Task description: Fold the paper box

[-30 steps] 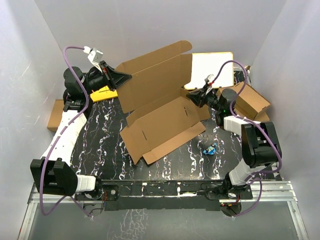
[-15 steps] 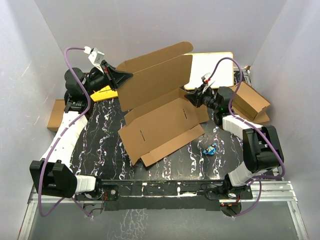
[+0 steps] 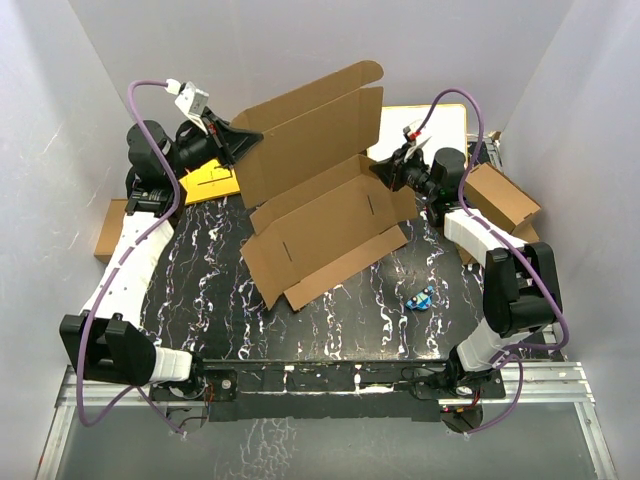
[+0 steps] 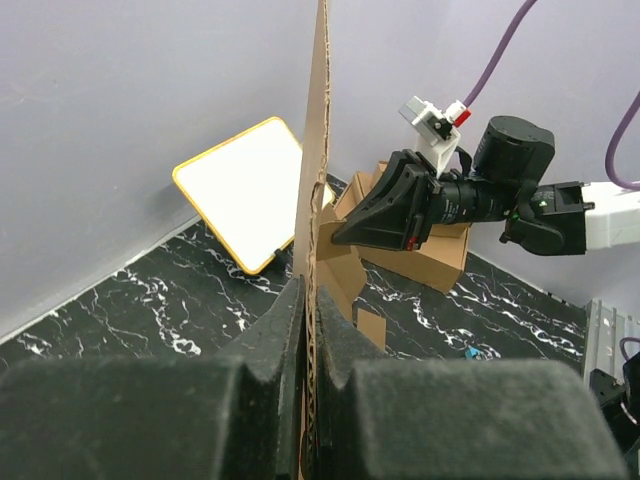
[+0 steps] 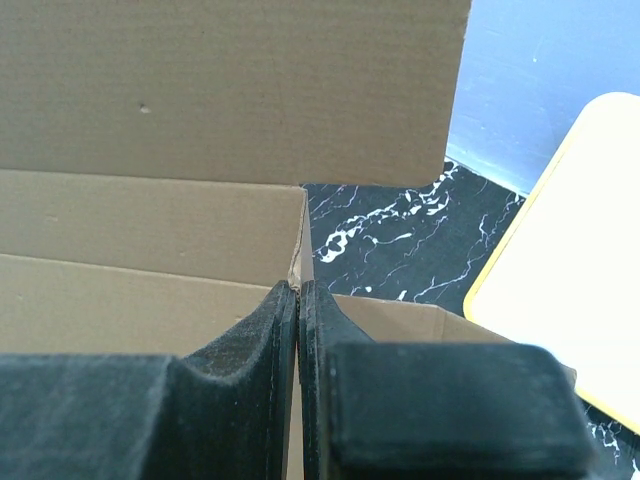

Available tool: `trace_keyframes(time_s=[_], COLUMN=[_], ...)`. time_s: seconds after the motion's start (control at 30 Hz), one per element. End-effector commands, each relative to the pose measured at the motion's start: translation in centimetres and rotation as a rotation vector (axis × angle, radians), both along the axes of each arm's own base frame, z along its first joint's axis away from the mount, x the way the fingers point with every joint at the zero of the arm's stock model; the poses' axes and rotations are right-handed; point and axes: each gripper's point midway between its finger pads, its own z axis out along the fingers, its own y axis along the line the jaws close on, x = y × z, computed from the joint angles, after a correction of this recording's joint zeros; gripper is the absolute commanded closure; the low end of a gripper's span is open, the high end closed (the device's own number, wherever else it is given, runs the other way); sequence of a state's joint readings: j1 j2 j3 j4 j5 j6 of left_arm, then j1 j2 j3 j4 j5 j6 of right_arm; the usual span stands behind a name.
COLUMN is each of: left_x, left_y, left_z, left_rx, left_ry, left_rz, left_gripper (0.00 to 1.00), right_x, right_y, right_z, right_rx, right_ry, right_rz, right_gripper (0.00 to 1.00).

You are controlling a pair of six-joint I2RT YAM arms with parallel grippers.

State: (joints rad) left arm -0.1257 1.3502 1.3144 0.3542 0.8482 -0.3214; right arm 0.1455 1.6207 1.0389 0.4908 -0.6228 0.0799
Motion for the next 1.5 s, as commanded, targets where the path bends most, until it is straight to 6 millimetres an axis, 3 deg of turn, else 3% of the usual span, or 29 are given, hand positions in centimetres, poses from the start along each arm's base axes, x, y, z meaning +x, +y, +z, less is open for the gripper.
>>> trace_keyframes(time_s=[0.0,0.37,0.57,0.7,0.77,0.83,0.97,1.03,1.27,1.47], left_x=[-1.0,-0.1,0.4,0.5,0.2,-0.2,-1.0,-1.6,-4.0,-6.0], left_y=[0.9,2.2,2.9,3.2,3.7,4.0,4.7,5.0,5.4,6.3], left_z=[-0.1,0.7,-0.7,-1.6,-1.5,-1.6,-1.8,-1.8,-1.3,-0.3], left_rx=[-0.023,-0.293,-0.372,-0.429,-0.447,-0.465,-0.498,-0.525,-0.658,-0.779], left_ry=[0.081,0.299,0.428,0.492,0.482,0.478,0.475,0.473,0.481,0.446], left_rz=[0.047,0.121,0.182,0.215,0.241,0.264,0.300,0.313,0.281,0.275], left_gripper=[1.00,1.00,1.00,1.00,1.00,1.00,1.00,1.00,1.00,1.00], right_x=[-0.1,-2.1,-2.9,-4.0,-5.2,-6.1,-8.1,-9.6,-15.3,-15.9], right_y=[0.1,-0.5,-1.5,-0.8,-0.1,-0.1,-1.6,-2.1,0.0,2.7], right_z=[4.2,3.1,2.0,1.7,2.0,2.6,4.4,5.6,8.5,9.0], right_rx=[0.023,0.034,0.027,0.046,0.050,0.033,0.010,0.022,0.230,0.394], right_ry=[-0.126,-0.107,-0.080,-0.043,-0.015,0.013,0.065,0.091,0.380,0.585], right_rz=[0.016,0.020,-0.002,0.055,0.119,0.142,0.212,0.258,0.460,0.415], right_gripper=[0.92,0.92,0.92,0.92,0.83,0.64,0.38,0.31,0.28,0.26])
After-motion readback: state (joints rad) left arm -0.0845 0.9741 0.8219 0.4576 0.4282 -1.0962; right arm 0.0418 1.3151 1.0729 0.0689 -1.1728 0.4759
